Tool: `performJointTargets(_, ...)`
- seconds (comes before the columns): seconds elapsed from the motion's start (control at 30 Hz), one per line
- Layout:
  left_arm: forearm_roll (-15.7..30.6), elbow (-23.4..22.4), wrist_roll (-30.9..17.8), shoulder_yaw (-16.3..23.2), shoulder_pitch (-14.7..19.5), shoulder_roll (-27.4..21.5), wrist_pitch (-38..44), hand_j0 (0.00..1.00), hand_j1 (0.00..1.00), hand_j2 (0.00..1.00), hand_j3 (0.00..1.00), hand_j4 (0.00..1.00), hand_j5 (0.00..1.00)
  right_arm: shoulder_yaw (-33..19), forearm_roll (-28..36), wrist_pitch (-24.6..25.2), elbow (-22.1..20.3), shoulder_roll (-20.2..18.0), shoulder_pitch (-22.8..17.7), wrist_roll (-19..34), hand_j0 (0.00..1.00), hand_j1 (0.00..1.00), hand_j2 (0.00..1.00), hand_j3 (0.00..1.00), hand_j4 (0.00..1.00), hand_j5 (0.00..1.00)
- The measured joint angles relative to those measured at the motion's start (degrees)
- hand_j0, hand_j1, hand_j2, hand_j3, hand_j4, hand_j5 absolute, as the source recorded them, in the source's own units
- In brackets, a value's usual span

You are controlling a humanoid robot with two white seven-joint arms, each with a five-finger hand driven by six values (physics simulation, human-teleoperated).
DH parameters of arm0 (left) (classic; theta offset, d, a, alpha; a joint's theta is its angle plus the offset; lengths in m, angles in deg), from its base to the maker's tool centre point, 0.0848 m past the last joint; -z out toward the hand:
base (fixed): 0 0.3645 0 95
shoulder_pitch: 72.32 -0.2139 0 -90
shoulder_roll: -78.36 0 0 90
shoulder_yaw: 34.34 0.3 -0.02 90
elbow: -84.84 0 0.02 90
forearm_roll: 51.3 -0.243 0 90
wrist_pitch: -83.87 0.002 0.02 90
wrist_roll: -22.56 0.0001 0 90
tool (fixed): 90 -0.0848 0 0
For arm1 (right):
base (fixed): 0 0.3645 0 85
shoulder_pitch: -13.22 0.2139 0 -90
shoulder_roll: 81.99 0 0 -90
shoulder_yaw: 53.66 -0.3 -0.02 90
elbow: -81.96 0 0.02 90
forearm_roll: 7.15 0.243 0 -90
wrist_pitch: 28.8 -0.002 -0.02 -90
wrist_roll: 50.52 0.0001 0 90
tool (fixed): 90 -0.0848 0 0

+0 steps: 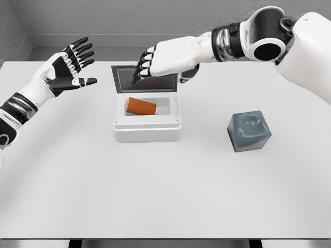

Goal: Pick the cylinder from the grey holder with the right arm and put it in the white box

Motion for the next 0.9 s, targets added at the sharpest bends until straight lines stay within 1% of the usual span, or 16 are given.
performJointTargets(0.07, -0.04, 0.05, 0.00, 0.11, 0.00, 0.39, 0.00, 1.00, 1.00, 1.00, 1.00, 1.00, 1.00, -3.86, 2.16, -0.03, -4.57, -5.20, -3.34, 0.01, 1.00, 1.00, 1.00, 1.00, 1.00, 1.00)
performJointTargets(0.13, -0.06, 0.07, 0.00, 0.30, 0.00, 0.90, 0.00, 1.00, 1.00, 1.00, 1.00, 1.00, 1.00, -8.54, 5.48, -0.04, -9.78, -11.67, -7.56, 0.01, 1.00, 1.00, 1.00, 1.00, 1.00, 1.00)
performJointTargets(0.2, -0.11, 0.09, 0.00, 0.55, 0.00, 1.41, 0.00, 1.00, 1.00, 1.00, 1.00, 1.00, 1.00, -14.75, 9.38, -0.09, -13.79, -17.95, -13.80, 0.02, 1.00, 1.00, 1.00, 1.00, 1.00, 1.00)
performJointTargets(0.27, -0.21, 0.13, 0.00, 0.84, 0.00, 2.07, 0.00, 1.00, 1.00, 1.00, 1.00, 1.00, 1.00, -21.73, 13.96, -0.08, -15.95, -23.37, -19.41, 0.02, 1.00, 1.00, 1.00, 1.00, 1.00, 1.00)
performJointTargets(0.3, -0.27, 0.15, 0.00, 1.03, 0.00, 2.38, 0.00, 1.00, 1.00, 1.00, 1.00, 1.00, 1.00, -25.09, 16.27, -0.09, -16.56, -25.43, -22.92, 0.02, 1.00, 1.00, 1.00, 1.00, 1.00, 1.00)
performJointTargets(0.4, -0.39, 0.32, 0.00, 1.51, 0.18, 2.89, 0.00, 1.00, 1.00, 1.00, 1.00, 1.00, 1.00, -33.58, 24.19, -0.09, -17.28, -28.67, -32.86, 0.01, 1.00, 1.00, 1.00, 1.00, 1.00, 1.00)
performJointTargets(0.43, -0.40, 0.39, 0.00, 1.61, 0.09, 2.97, 0.00, 1.00, 1.00, 1.00, 1.00, 1.00, 1.00, -35.79, 28.00, 0.12, -17.19, -29.12, -37.16, -0.02, 1.00, 1.00, 1.00, 1.00, 1.00, 1.00)
performJointTargets(0.47, -0.48, 0.59, 0.00, 1.65, 0.01, 3.03, 0.00, 1.00, 1.00, 1.00, 1.00, 1.00, 1.00, -38.00, 30.62, -0.10, -16.65, -29.22, -40.33, 0.02, 1.00, 1.00, 1.00, 1.00, 1.00, 1.00)
performJointTargets(0.5, -0.71, 0.93, 0.00, 1.69, -0.17, 3.07, 0.00, 1.00, 1.00, 1.00, 1.00, 1.00, 1.00, -40.60, 33.22, -0.12, -16.05, -28.86, -44.37, 0.02, 1.00, 1.00, 1.00, 1.00, 1.00, 1.00)
performJointTargets(0.53, -0.99, 1.35, 0.00, 1.74, -0.35, 3.11, 0.00, 1.00, 1.00, 1.00, 1.00, 1.00, 1.00, -43.66, 35.65, 0.09, -15.60, -28.05, -48.19, -0.02, 1.00, 1.00, 1.00, 1.00, 1.00, 1.00)
performJointTargets(0.57, -1.21, 1.85, 0.00, 1.73, -0.62, 3.12, 0.00, 1.00, 1.00, 1.00, 1.00, 1.00, 1.00, -47.10, 36.50, -0.12, -15.27, -26.76, -51.59, 0.02, 1.00, 1.00, 1.00, 1.00, 1.00, 1.00)
performJointTargets(0.6, -1.64, 2.31, 0.00, 1.75, -0.70, 3.14, -0.01, 1.00, 1.00, 1.00, 1.00, 1.00, 1.00, -50.62, 37.52, -0.11, -15.04, -25.57, -54.14, 0.02, 1.00, 1.00, 1.00, 1.00, 1.00, 1.00)
performJointTargets(0.67, -2.30, 3.33, 0.00, 1.78, -0.70, 3.16, -0.05, 1.00, 1.00, 1.00, 1.00, 1.00, 1.00, -55.85, 38.96, -0.02, -14.76, -24.08, -55.72, 0.00, 1.00, 1.00, 1.00, 1.00, 1.00, 1.00)
performJointTargets(0.73, -3.05, 4.30, -0.02, 1.79, -0.88, 3.16, -0.07, 1.00, 1.00, 1.00, 1.00, 1.00, 1.00, -58.62, 39.61, 0.00, -14.65, -22.68, -57.92, 0.00, 1.00, 1.00, 1.00, 1.00, 1.00, 1.00)
performJointTargets(0.77, -3.43, 4.70, -0.04, 1.77, -0.97, 3.14, -0.09, 1.00, 1.00, 1.00, 1.00, 1.00, 1.00, -59.46, 39.73, 0.00, -14.48, -21.88, -59.76, 0.00, 1.00, 1.00, 1.00, 1.00, 1.00, 1.00)
performJointTargets(0.9, -4.39, 6.35, -0.12, 1.60, -2.20, 2.76, -0.17, 1.00, 1.00, 1.00, 1.00, 1.00, 1.00, -61.06, 39.66, 0.01, -14.10, -17.31, -62.66, 0.00, 1.00, 1.00, 1.00, 1.00, 1.00, 1.00)
